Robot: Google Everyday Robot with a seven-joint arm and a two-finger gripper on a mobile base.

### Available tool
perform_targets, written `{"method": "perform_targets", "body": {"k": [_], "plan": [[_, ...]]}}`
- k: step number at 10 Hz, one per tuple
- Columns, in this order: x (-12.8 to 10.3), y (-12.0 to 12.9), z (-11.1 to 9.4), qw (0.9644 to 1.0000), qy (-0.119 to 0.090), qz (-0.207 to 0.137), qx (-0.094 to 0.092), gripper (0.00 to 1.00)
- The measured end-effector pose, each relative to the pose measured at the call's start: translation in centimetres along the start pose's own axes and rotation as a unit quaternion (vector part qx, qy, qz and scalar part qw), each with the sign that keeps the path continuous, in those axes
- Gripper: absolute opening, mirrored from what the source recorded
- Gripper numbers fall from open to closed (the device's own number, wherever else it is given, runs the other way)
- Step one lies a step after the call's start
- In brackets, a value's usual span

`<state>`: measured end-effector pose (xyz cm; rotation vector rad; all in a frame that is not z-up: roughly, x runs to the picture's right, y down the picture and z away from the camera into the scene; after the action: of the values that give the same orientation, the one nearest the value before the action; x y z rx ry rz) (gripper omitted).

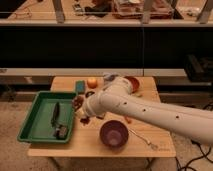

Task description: Place grapes in metal cup

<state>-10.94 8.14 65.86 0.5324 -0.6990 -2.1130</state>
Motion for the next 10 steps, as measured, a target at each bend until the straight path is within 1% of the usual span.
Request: {"method": "perform_targets", "body": {"k": [1, 2, 3, 5, 7, 8, 9, 10], "plan": [[0.7, 1.0, 0.2, 1.0, -0.002, 0.0, 0.001, 0.0], [2.0, 2.5, 0.6, 1.0, -0.005, -0.001, 0.007, 0.0], [2.7, 3.4, 1.2, 0.9998, -0.005, -0.002, 0.017, 0.0], [3.0, 4.4, 1.6, 0.9996, -0.001, -0.003, 0.03, 0.0], [3.3, 5.2, 2.3, 0.9996, 0.001, -0.005, 0.027, 0.0], [3.0, 6.3, 2.5, 0.9998, 0.002, 0.001, 0.02, 0.0], [2.7, 7.6, 2.5, 0.9998, 0.002, 0.014, 0.015, 0.0], [2.6, 8.3, 2.6, 0.9997, 0.001, 0.021, 0.012, 0.0]]}}
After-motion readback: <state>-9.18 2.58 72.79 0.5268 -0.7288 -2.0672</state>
